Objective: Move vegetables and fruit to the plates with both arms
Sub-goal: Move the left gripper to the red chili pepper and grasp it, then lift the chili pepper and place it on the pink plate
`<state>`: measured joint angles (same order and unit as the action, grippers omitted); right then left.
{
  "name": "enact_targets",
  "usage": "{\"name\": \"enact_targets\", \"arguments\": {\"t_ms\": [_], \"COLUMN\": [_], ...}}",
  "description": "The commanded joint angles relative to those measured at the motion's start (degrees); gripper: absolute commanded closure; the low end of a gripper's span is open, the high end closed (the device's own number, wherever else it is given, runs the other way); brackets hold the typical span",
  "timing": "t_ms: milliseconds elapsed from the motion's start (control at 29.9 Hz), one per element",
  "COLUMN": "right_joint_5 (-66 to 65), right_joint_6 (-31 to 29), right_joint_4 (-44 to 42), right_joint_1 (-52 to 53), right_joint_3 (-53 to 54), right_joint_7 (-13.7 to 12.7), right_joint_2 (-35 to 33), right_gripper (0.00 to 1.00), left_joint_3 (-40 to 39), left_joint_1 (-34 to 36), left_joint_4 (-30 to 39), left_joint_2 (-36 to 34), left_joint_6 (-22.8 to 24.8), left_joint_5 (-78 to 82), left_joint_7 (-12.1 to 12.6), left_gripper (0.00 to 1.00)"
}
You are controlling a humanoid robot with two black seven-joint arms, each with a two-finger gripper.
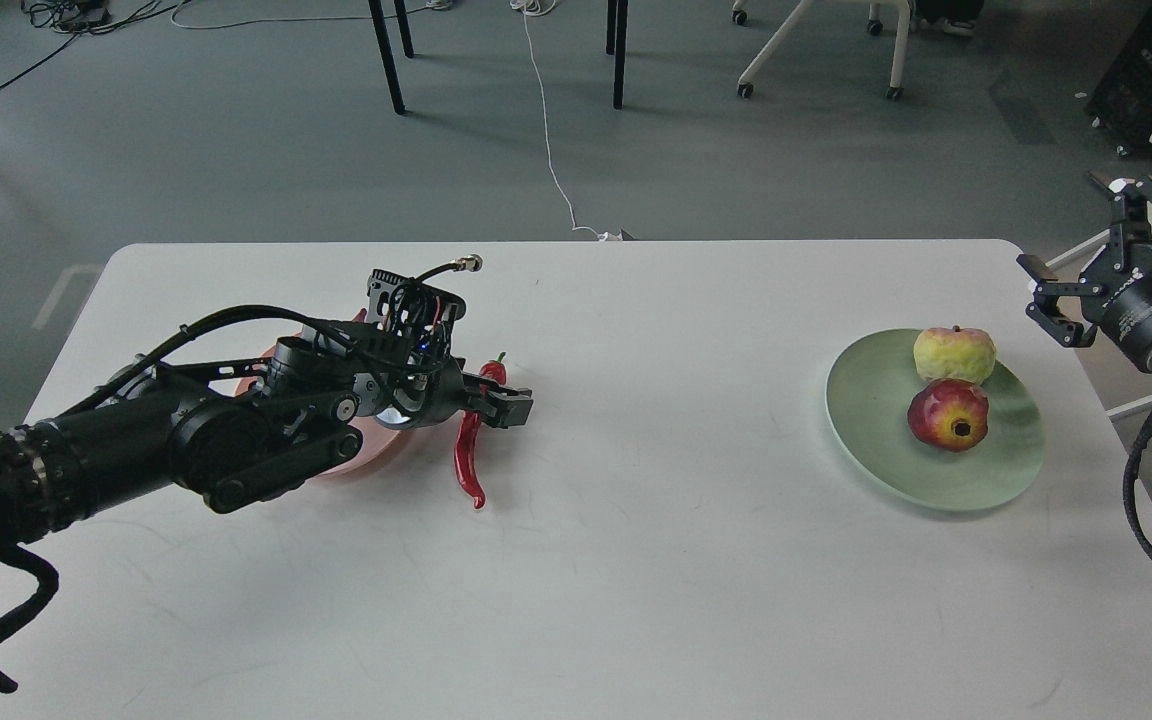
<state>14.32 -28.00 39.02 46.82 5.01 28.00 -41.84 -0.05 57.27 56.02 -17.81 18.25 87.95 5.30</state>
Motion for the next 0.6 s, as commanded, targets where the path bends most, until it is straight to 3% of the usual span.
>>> {"name": "enact_targets", "arguments": {"t_ms": [0,301,401,502,568], "right_joint_5": [0.0,0.0,0.0,0.0,0.0], "right_joint_6": [0.0,0.0,0.0,0.0,0.0], "right_joint_4": [0.0,0.0,0.0,0.0,0.0], "right_joint_1": [-0.07,-0.33,-0.33,-0.33,-0.33], "right_joint_3": [0.08,0.08,0.08,0.08,0.08], "right_joint_7": [0.0,0.0,0.0,0.0,0.0], "right_joint_2": [0.0,0.0,0.0,0.09,0.0], "right_gripper": [0.01,0.01,0.01,0.01,0.01], "left_joint_3": [0.4,0.41,0.41,0.41,0.41], "left_joint_1": [-0.05,0.03,0.03,-0.14,-0.14], "left_joint_4": [-0.12,-1.09,-1.09,-1.17,-1.17], "left_joint_2": [0.14,0.76,0.76,0.76,0.76], "left_joint_6": [-0.06,0.12,0.2,0.12,0.12], "left_joint_5": [-0.06,-0.06,-0.06,-0.06,-0.06], "left_joint_7": [-0.2,-0.2,-0.03,0.59,0.68], "left_gripper": [0.08,0.19,0.35,0.59,0.65]}}
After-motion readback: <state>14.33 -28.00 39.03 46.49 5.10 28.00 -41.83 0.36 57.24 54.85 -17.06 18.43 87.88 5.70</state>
